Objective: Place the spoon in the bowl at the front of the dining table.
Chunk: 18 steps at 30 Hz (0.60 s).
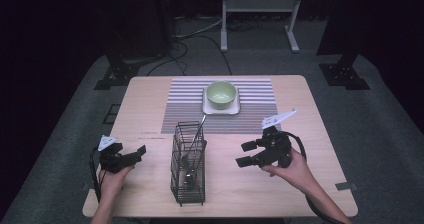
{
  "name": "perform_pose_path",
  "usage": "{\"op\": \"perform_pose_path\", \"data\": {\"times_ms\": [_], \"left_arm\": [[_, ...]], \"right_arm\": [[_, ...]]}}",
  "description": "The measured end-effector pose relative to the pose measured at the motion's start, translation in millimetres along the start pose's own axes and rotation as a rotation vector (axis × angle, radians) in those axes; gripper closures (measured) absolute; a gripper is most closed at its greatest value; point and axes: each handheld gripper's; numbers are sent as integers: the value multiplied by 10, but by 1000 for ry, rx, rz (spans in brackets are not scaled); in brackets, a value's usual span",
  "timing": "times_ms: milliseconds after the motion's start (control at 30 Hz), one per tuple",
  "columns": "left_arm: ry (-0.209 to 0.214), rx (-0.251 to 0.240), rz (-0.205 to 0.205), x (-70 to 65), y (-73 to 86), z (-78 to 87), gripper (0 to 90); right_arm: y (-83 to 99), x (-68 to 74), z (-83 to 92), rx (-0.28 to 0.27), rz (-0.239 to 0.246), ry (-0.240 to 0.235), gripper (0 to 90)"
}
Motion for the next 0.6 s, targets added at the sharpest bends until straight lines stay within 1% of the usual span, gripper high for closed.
{"op": "perform_pose_path", "data": {"times_ms": [133, 167, 233, 267, 333, 400, 567, 600], "left_arm": [[1, -1, 3, 1, 2, -3, 0], [1, 0, 2, 2, 2, -4, 0], [1, 1, 1, 3, 2, -5, 0], [1, 2, -1, 2, 3, -4, 0], [0, 1, -3, -3, 4, -6, 0], [0, 2, -5, -7, 2, -4, 0], [1, 1, -3, -2, 3, -4, 0], [-1, -1, -1, -1, 3, -1, 0]], "right_arm": [[-54, 11, -32, 6, -2, -11, 209], [-90, 22, -59, 20, -2, -22, 209], [-102, 30, -67, 27, 0, -20, 209], [-139, 53, -91, 39, 3, -30, 209], [-153, 60, -97, 43, 3, -32, 209], [-208, 98, -135, 53, 8, -50, 209], [-265, 138, -187, 68, 18, -49, 209], [-300, 148, -218, 81, 23, -48, 220]]}}
Point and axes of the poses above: each handheld gripper's, and its own axes: z roughly backward along the jaws, y roughly out of its underside, x roughly to its left, and after that the axes turned 2 degrees about z, right-handed
